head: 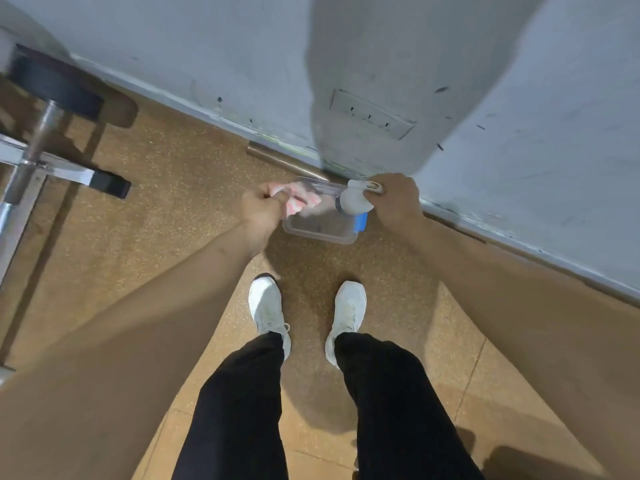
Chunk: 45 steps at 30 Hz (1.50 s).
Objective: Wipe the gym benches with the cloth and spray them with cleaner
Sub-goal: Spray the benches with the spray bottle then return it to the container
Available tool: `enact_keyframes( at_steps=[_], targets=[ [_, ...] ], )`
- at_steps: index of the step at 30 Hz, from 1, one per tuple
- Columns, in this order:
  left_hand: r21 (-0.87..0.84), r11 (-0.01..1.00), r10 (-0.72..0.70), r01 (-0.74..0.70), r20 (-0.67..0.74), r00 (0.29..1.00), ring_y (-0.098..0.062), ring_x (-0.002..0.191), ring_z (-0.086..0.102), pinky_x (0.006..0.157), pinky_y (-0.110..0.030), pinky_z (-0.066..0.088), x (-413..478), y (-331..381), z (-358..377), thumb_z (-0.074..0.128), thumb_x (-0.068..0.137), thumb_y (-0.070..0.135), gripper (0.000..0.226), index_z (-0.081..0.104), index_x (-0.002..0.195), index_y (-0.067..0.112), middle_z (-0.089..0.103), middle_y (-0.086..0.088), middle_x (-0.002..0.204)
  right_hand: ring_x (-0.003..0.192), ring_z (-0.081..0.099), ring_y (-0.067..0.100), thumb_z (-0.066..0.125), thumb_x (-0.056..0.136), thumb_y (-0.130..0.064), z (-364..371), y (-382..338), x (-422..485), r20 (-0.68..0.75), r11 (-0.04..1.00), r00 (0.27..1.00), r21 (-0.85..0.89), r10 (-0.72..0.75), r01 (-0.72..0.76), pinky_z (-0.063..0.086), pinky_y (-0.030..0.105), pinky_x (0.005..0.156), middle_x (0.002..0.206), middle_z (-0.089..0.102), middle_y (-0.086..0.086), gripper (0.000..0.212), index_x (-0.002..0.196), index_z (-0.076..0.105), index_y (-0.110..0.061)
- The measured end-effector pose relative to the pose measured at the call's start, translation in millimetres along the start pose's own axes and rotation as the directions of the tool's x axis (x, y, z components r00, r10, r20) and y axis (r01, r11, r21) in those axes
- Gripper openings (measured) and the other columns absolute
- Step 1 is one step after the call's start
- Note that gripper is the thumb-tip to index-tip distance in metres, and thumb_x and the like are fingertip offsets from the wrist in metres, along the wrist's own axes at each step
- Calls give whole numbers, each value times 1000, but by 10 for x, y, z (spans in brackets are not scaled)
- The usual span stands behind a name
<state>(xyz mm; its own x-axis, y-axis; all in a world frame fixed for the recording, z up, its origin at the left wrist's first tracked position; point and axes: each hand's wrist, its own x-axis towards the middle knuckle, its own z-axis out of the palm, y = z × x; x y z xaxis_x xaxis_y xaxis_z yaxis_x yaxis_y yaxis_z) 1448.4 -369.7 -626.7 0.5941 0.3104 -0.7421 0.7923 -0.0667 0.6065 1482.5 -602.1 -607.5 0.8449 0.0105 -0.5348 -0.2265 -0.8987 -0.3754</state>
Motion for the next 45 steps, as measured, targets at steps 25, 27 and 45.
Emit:
enact_keyframes(
  at_steps=[25,27,45],
  targets=[
    [6,1000,21,-22,144,989,-21,83,65,79,-35,52,1331,-972,816,67,88,27,9,74,90,23,75,-15,97,109,58,17,71,85,-13,1580,682,1050,-91,966,975,143,-205,216,45,28,97,131,57,2,52,135,59,-18],
    [-32,999,-23,30,199,980,-27,92,70,88,-39,56,1305,-921,780,70,81,26,16,77,94,18,75,-17,104,87,60,-4,77,85,-14,1572,538,970,84,895,974,418,-209,156,48,15,84,123,60,-7,58,138,55,-20],
    [204,956,197,-212,93,976,-2,53,53,51,-21,41,1645,-1184,371,70,87,17,12,76,84,27,70,5,79,79,60,18,51,97,-10,2043,556,1051,-67,985,997,168,50,-38,47,24,64,88,65,-1,15,101,65,-15]
  ],
)
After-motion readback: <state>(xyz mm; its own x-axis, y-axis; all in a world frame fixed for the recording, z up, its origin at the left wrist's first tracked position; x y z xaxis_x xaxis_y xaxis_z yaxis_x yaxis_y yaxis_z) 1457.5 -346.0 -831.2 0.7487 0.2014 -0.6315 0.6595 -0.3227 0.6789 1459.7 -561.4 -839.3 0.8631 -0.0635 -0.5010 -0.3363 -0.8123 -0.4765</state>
